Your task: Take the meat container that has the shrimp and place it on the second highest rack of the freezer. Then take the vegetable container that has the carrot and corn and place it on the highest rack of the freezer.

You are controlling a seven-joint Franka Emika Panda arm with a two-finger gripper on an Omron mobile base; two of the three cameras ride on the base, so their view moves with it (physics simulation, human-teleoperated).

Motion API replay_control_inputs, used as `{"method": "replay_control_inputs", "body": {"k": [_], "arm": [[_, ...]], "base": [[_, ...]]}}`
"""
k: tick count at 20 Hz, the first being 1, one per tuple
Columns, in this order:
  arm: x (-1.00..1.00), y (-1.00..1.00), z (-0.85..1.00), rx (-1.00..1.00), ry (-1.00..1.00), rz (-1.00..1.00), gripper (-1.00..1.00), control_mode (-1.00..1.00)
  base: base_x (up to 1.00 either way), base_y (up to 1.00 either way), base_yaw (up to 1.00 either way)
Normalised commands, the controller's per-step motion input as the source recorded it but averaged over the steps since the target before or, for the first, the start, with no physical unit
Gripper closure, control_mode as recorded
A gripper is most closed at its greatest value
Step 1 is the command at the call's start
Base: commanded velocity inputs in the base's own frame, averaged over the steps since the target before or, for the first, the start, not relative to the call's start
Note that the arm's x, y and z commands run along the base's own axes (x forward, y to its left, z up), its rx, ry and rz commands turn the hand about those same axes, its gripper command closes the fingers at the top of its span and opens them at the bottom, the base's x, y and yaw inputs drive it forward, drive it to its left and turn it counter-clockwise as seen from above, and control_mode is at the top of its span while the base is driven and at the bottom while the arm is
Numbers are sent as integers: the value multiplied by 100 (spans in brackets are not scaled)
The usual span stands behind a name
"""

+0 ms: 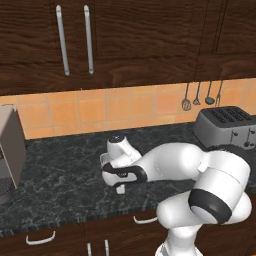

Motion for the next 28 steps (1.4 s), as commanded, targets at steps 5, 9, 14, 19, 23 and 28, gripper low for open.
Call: {"method": "replay_control_inputs", "body": {"k": [5, 9, 14, 19, 23, 28], "arm": [[10, 0, -19, 0, 0, 0, -100, -100], [24, 0, -18, 0, 0, 0, -100, -100], [7, 0, -8, 0, -1, 0, -100, -100], [0, 0, 0, 0, 0, 0, -100, -100], [0, 0, 0, 0, 0, 0, -100, -100], [0, 0, 0, 0, 0, 0, 100, -100]], "base": [[0, 0, 0], [0, 0, 0], [0, 0, 0], [0, 0, 0], [0, 0, 0], [0, 0, 0]]}}
